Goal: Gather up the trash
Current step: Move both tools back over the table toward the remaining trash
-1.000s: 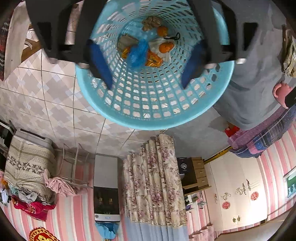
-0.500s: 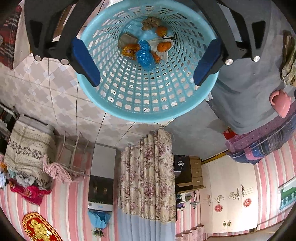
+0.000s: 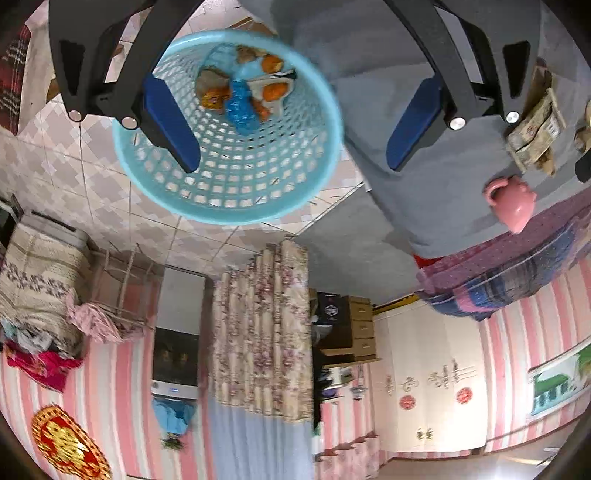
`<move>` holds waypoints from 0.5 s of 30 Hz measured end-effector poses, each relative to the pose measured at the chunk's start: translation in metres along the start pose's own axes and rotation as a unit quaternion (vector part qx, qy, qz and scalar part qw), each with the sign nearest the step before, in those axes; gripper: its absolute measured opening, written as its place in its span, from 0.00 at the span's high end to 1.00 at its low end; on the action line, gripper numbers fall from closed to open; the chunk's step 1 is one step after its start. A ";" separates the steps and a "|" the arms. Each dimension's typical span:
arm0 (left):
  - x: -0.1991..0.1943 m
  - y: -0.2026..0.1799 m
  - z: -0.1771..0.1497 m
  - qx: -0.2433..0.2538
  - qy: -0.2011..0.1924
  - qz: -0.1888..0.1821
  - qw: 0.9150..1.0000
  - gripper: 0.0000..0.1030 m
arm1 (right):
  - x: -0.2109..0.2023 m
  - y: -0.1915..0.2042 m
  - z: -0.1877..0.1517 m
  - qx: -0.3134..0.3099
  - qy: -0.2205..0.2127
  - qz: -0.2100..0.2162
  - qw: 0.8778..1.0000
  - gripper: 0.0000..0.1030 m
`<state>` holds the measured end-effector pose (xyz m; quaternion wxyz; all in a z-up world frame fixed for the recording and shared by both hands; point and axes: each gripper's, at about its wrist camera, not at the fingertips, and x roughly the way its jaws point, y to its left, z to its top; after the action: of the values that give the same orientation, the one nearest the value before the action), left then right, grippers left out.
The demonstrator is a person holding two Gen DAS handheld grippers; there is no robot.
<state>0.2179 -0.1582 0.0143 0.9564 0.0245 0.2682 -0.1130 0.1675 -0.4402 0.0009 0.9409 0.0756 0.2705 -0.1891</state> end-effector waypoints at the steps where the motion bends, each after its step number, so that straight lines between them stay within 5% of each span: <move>1: -0.002 0.007 -0.002 -0.004 0.001 0.004 1.000 0.05 | -0.002 0.008 -0.002 -0.007 -0.001 0.003 1.000 0.04; 15: -0.027 0.082 -0.035 -0.019 0.020 0.055 0.998 0.05 | -0.015 0.070 -0.015 -0.049 -0.009 0.066 0.997 0.04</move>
<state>0.1966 -0.0696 -0.0029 0.9559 0.0230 0.2877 -0.0550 0.1767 -0.3672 -0.0008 0.9563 0.0454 0.2656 -0.1138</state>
